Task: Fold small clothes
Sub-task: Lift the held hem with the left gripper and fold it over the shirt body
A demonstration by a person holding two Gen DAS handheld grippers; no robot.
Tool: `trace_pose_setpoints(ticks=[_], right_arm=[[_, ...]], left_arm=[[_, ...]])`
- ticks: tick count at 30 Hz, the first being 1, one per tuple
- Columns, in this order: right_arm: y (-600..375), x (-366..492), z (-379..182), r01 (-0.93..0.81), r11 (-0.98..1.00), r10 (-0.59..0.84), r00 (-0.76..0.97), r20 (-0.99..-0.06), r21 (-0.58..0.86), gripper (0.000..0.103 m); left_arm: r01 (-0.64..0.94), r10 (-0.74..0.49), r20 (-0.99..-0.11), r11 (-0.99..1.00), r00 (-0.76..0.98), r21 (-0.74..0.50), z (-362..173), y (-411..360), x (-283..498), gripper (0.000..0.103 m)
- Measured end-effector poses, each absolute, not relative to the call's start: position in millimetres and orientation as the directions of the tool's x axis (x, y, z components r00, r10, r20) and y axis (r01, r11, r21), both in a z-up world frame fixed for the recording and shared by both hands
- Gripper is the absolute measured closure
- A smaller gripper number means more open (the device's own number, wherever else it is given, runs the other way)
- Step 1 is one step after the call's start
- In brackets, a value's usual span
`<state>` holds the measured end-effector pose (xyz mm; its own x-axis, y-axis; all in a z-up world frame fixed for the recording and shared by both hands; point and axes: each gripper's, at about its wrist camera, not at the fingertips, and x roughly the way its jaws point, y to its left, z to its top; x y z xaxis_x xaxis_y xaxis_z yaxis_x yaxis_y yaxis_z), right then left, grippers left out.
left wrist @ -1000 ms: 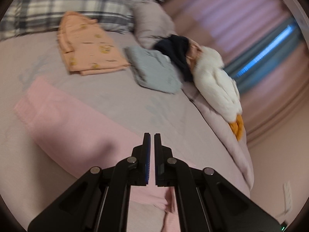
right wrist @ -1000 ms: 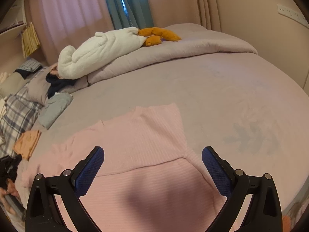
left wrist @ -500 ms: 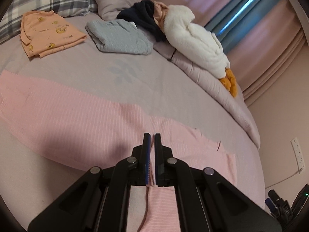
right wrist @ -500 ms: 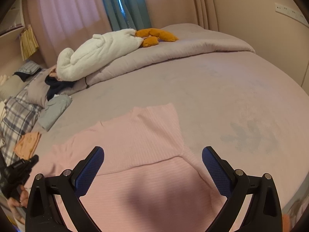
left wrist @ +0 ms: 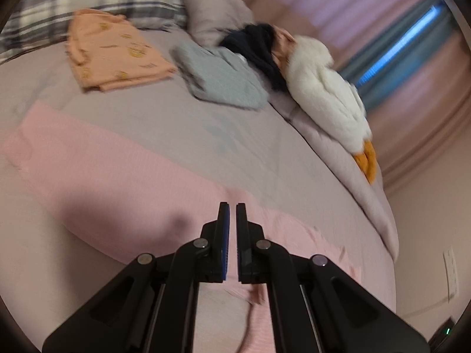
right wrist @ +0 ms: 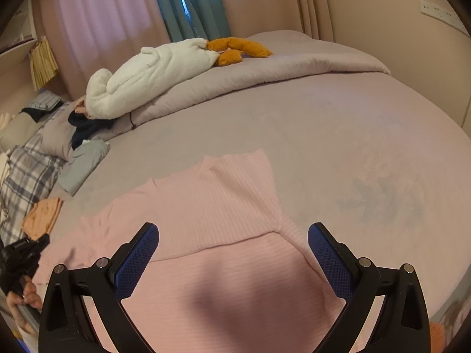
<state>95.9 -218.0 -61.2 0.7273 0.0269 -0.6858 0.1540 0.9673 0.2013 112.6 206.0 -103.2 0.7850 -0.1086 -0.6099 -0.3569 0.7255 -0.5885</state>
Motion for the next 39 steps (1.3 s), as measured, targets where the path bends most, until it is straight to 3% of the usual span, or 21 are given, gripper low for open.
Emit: trace_pose_setpoints(ticks=[3, 7, 9, 11, 13, 19, 23, 27, 29, 31, 32, 34, 39], right_arm=[[-217, 96, -62, 0.15, 0.969, 0.028, 0.726, -0.687, 0.198, 0.002], [-216, 99, -64, 0.145, 0.969, 0.036, 0.72, -0.693, 0.201, 0.002], [-214, 100, -65, 0.143, 0.97, 0.036, 0.716, -0.698, 0.197, 0.002], [-212, 101, -66, 0.141, 0.971, 0.035, 0.713, -0.7, 0.193, 0.002], [-210, 102, -67, 0.138, 0.971, 0.041, 0.711, -0.702, 0.196, 0.002], [-206, 105, -68, 0.129, 0.973, 0.046, 0.705, -0.708, 0.191, 0.002], [-205, 105, -68, 0.124, 0.973, 0.05, 0.707, -0.706, 0.194, 0.002], [-204, 106, -69, 0.122, 0.975, 0.046, 0.703, -0.71, 0.184, 0.002], [-204, 106, -68, 0.124, 0.975, 0.045, 0.703, -0.71, 0.184, 0.002], [-204, 106, -68, 0.125, 0.975, 0.043, 0.703, -0.71, 0.182, 0.002], [-204, 106, -68, 0.125, 0.976, 0.041, 0.703, -0.71, 0.179, 0.002], [-204, 107, -68, 0.127, 0.976, 0.037, 0.702, -0.711, 0.177, 0.002], [-204, 108, -68, 0.129, 0.975, 0.039, 0.7, -0.713, 0.18, 0.002]], left_arm=[[-0.427, -0.048, -0.615, 0.677, 0.787, -0.6, -104, 231, 106, 0.087], [-0.54, 0.042, -0.63, 0.56, 0.776, -0.628, -110, 268, 90, 0.053], [-0.591, 0.083, -0.652, 0.519, 0.754, -0.617, -114, 284, 85, 0.049], [-0.635, 0.114, -0.67, 0.466, 0.734, -0.616, -120, 299, 79, 0.039], [-0.672, 0.149, -0.683, 0.415, 0.715, -0.613, -125, 309, 73, 0.018], [-0.769, 0.254, -0.734, 0.337, 0.63, -0.543, -134, 328, 62, 0.013], [-0.751, 0.197, -0.734, 0.311, 0.65, -0.582, -150, 341, 68, 0.016], [-0.773, 0.236, -0.748, 0.345, 0.62, -0.532, -154, 342, 77, 0.021], [-0.788, 0.276, -0.753, 0.378, 0.597, -0.486, -154, 341, 84, 0.033], [-0.811, 0.304, -0.768, 0.379, 0.564, -0.445, -158, 341, 87, 0.062], [-0.82, 0.323, -0.769, 0.38, 0.551, -0.428, -159, 340, 87, 0.07], [-0.83, 0.353, -0.767, 0.388, 0.536, -0.401, -159, 338, 87, 0.096], [-0.783, 0.359, -0.716, 0.451, 0.598, -0.428, -143, 326, 86, 0.1]])
